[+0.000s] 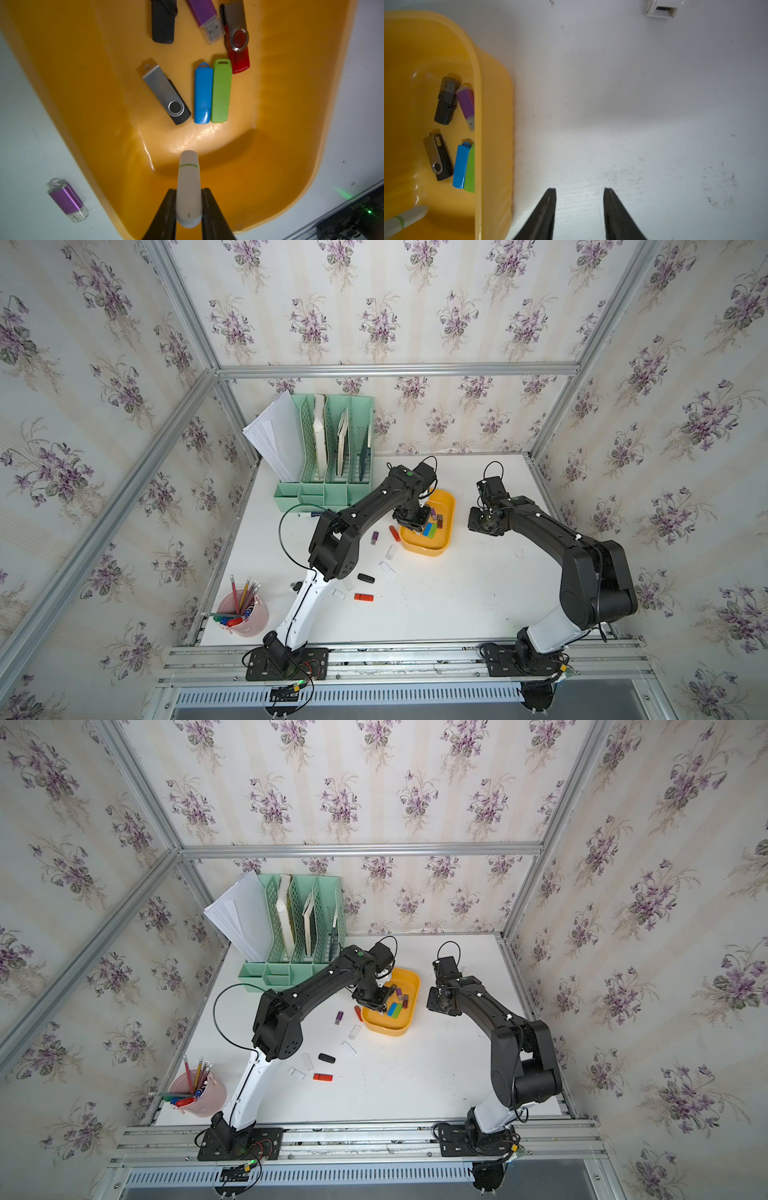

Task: Put the usb flash drive into the storage box
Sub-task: Place the USB flash in the storage box, then pick up the USB flash from the center of the board.

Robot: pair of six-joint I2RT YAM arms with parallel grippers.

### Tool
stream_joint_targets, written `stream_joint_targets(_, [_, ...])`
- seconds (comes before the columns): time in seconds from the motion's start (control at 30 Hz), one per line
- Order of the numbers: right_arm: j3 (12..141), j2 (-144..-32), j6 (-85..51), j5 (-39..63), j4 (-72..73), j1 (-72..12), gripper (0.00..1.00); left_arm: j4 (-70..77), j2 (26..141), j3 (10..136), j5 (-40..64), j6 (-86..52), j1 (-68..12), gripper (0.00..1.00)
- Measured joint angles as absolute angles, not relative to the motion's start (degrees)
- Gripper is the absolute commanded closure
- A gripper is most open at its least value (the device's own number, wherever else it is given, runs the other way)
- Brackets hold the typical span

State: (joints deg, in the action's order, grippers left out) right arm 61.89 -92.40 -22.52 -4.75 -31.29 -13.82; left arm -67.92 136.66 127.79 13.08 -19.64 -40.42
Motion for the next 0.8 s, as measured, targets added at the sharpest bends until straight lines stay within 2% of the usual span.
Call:
stream_joint_targets(0.17, [61.7, -92.4, -22.5, -4.2, -31.2, -13.8, 0.57, -67.9, 137.3, 126.2, 12.1, -19.5, -40.4, 0.75])
stream_joint_targets(0.37, [61.7, -92.4, -22.5, -3.4, -31.2, -13.8, 0.57, -67.7, 137.4, 125.0, 10.7, -18.9, -40.4, 0.6])
stream_joint_targets(0.73, [61.6, -91.5, -22.1, -3.0, -31.3, -13.9, 0.57, -67.9, 136.8, 130.1, 10.6, -18.5, -40.1, 0.46])
stream_joint_targets(0.8, [61.6, -90.6, -22.0, -3.0, -31.4, -14.3, 0.57, -68.1, 135.1, 130.1, 10.7, -18.5, -40.0, 0.37])
